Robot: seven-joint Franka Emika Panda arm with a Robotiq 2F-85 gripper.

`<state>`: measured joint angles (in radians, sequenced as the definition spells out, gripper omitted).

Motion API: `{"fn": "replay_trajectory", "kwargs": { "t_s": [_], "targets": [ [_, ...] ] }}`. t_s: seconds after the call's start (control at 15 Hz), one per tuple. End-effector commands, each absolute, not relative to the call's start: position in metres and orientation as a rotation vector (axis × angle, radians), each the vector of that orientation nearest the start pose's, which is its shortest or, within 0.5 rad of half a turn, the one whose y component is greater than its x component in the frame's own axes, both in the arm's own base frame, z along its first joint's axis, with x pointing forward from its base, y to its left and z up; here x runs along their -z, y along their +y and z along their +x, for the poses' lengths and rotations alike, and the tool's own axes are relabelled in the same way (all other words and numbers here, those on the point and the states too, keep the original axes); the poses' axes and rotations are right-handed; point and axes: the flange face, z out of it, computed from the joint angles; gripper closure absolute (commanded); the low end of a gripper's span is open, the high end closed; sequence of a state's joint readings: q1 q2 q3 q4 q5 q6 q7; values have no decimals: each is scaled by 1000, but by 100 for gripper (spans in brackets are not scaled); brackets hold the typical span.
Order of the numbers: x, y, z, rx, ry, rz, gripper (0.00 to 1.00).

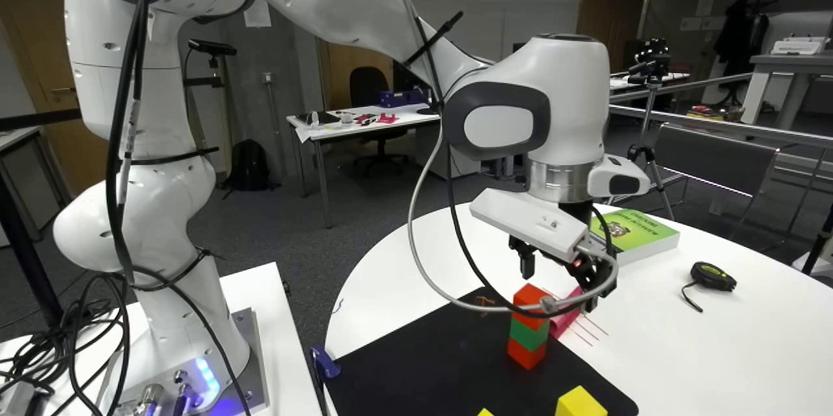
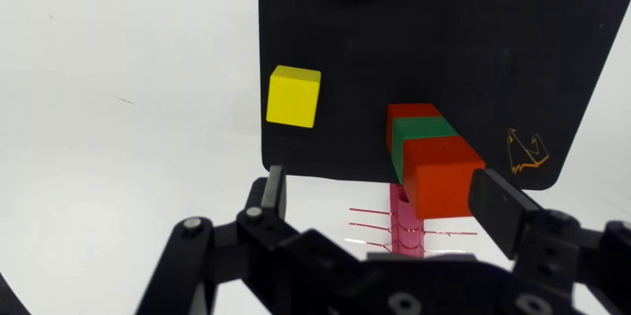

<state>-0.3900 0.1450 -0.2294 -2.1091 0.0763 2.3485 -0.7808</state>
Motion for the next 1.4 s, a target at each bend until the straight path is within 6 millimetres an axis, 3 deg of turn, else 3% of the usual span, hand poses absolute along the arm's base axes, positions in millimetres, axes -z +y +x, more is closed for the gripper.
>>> {"fn": "replay_trajectory", "kwargs": {
  "t_s": [0.0, 0.33, 0.67, 1.07, 1.33],
  "targets": [
    [-347, -358, 465, 165, -85, -3160, 0],
    [-299, -378, 474, 180, 213, -3108, 0],
    [-252, -375, 501, 187, 362, -3156, 0],
    [-229, -357, 538, 159, 410, -3160, 0],
    [-224, -362, 553, 116, 381, -3193, 0]
  ]
}}
